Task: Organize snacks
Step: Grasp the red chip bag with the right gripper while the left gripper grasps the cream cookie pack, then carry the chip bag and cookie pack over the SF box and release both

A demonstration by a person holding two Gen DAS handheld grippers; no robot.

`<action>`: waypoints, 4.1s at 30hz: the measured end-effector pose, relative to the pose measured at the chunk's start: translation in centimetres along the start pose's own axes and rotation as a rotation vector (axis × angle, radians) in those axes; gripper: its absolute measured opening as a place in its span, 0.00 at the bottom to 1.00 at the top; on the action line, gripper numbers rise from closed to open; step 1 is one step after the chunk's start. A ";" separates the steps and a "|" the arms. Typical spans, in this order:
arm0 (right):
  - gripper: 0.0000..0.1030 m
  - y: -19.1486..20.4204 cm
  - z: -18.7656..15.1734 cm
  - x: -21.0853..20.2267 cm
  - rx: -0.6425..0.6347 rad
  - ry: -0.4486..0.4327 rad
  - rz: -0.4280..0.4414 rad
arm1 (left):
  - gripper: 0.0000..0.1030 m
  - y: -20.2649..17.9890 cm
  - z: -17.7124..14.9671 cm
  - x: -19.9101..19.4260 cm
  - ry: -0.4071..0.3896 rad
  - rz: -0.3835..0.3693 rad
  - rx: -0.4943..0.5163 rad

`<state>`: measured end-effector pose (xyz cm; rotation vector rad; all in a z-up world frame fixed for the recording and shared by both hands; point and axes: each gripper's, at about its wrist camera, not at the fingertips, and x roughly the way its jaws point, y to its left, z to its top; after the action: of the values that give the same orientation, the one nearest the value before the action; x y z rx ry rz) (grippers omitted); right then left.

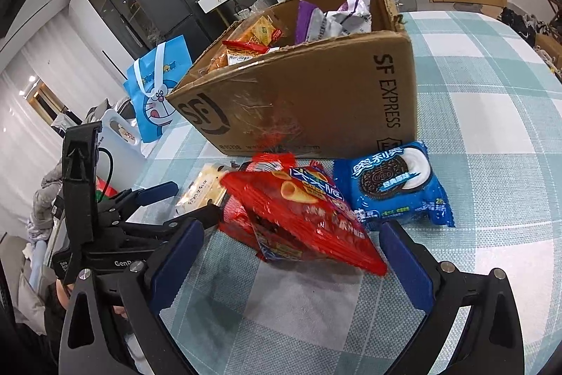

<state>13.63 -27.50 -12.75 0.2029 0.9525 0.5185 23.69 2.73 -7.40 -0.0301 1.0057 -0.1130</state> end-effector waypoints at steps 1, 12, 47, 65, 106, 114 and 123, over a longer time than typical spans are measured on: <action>0.95 0.0 0.0 0.1 0.000 0.004 0.000 | 0.99 -0.1 -0.1 -0.1 0.000 0.004 0.004; 0.82 -1.3 -0.1 0.9 0.057 0.010 0.014 | 1.00 -0.4 -0.3 0.3 0.007 0.034 0.035; 0.44 -1.5 -0.9 -2.4 0.043 -0.101 0.038 | 0.53 -0.5 -1.8 -3.7 -0.069 -0.084 0.003; 0.44 -0.6 -0.9 -6.5 0.014 -0.188 0.066 | 0.53 -1.0 -1.2 -8.4 -0.163 -0.118 -0.010; 0.44 2.0 4.8 -9.9 -0.077 -0.327 0.051 | 0.53 -4.7 5.9 -13.2 -0.301 -0.131 0.022; 0.44 2.0 6.3 -9.3 -0.076 -0.331 0.045 | 0.53 -5.6 7.5 -13.1 -0.310 -0.133 0.039; 0.44 1.4 8.1 -8.2 -0.056 -0.331 0.027 | 0.53 -5.4 9.6 -11.7 -0.302 -0.111 0.041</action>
<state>15.90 -30.01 -1.67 0.2425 0.6129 0.5168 25.18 -1.67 7.96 -0.0635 0.6998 -0.2234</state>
